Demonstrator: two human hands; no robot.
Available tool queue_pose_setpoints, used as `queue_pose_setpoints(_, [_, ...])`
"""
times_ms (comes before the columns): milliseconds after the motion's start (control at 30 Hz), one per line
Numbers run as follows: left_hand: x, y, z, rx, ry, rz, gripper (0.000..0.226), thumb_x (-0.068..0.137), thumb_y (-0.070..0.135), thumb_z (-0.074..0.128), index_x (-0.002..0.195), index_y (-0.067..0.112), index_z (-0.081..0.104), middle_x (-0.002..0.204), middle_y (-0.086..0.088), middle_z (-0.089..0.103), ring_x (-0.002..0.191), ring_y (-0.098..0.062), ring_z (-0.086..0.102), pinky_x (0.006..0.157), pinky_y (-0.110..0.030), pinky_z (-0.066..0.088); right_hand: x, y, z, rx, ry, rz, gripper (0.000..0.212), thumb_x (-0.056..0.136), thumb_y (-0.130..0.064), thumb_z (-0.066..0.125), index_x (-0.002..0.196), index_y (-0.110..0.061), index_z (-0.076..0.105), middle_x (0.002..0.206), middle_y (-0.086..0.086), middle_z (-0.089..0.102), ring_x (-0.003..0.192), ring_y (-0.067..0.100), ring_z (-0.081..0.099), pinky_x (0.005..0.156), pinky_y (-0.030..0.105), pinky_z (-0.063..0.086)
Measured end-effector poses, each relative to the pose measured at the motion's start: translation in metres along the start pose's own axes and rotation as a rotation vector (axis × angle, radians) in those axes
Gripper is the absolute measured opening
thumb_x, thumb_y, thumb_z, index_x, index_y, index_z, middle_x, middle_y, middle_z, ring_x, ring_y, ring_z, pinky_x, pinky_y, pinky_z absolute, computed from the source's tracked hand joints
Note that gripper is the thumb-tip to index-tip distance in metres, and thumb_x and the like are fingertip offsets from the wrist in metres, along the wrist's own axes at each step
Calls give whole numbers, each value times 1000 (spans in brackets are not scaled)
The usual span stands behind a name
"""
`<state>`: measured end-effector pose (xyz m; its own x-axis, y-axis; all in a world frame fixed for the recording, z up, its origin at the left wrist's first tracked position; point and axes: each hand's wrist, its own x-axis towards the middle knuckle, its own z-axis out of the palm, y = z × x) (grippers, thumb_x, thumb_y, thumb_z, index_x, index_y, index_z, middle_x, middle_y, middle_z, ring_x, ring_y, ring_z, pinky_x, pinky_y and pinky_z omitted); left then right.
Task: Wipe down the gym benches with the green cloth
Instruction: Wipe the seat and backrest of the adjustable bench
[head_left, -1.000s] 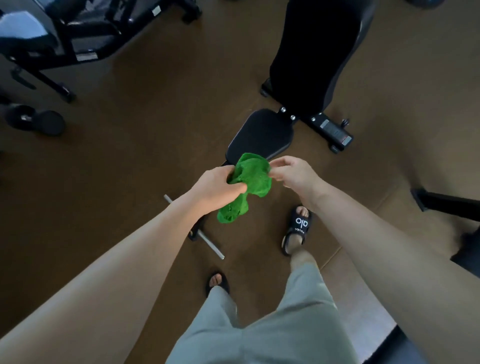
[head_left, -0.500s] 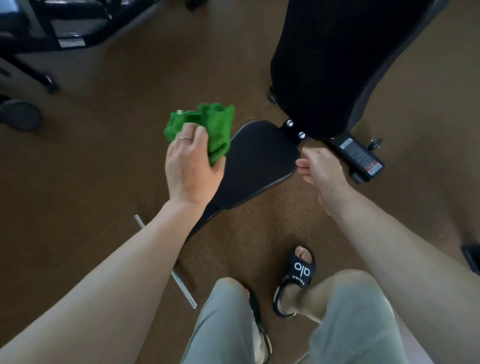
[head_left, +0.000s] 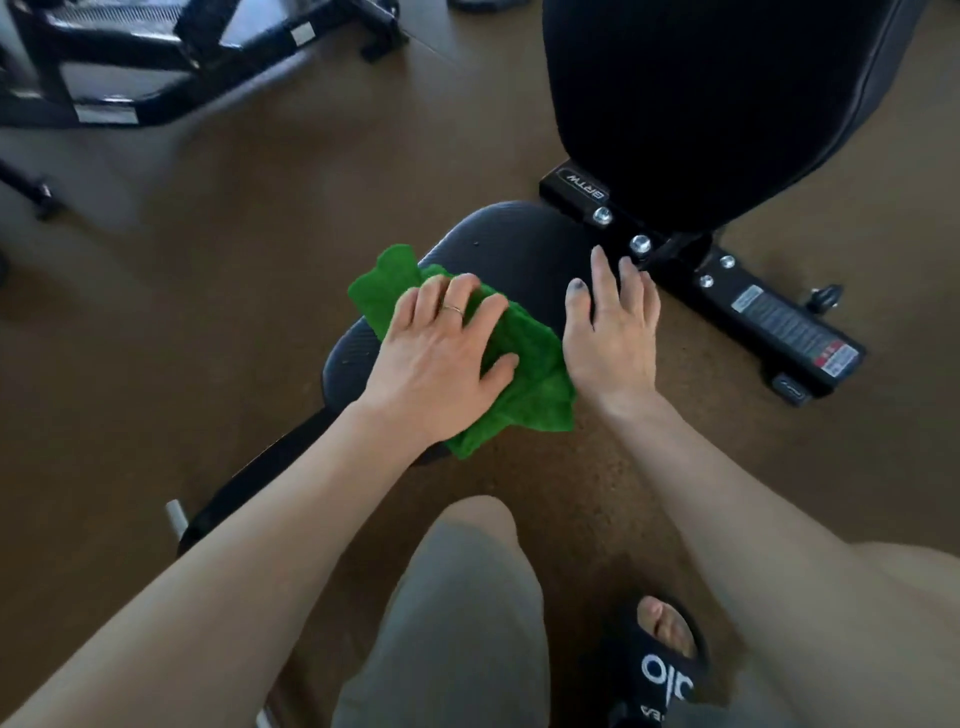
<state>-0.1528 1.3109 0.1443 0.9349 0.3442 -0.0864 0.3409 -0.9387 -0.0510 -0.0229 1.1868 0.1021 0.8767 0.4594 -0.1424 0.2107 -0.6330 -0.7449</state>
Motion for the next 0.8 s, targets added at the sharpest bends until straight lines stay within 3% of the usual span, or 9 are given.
queue_pose_setpoints(133, [-14, 5, 5, -85, -127, -28, 73, 105, 61, 15, 166, 21, 11, 173, -10, 5, 160, -31, 4, 130, -45, 5, -1, 8, -6, -15, -65, -13, 55, 111, -42, 27, 164, -26, 21, 174, -2, 3, 159, 16, -8, 129, 37, -2])
queue_pose_setpoints(400, [11, 9, 12, -82, -110, 46, 84, 96, 60, -1, 166, 14, 10, 174, -12, 4, 161, -30, 3, 129, -41, 1, 2, 6, -4, 9, -94, 11, 56, 110, -47, 21, 164, -32, 22, 172, -15, -3, 156, 7, -15, 130, 43, 3])
queue_pose_setpoints(633, [56, 15, 11, -109, -123, 57, 71, 108, 51, 19, 166, 12, 5, 174, -12, -3, 161, -28, -3, 130, -40, -1, 7, -8, -10, -3, -122, 57, 53, 111, -45, 17, 162, -32, 25, 173, -9, -1, 156, 11, -14, 130, 44, 0])
queue_pose_setpoints(800, [98, 21, 13, -141, -125, 51, 70, 109, 51, 21, 166, 13, 5, 174, -11, -3, 161, -27, -4, 130, -41, 0, 41, 3, -24, 205, -138, 209, 55, 110, -51, 12, 160, -39, 29, 170, -5, 20, 157, 19, 13, 124, 40, 13])
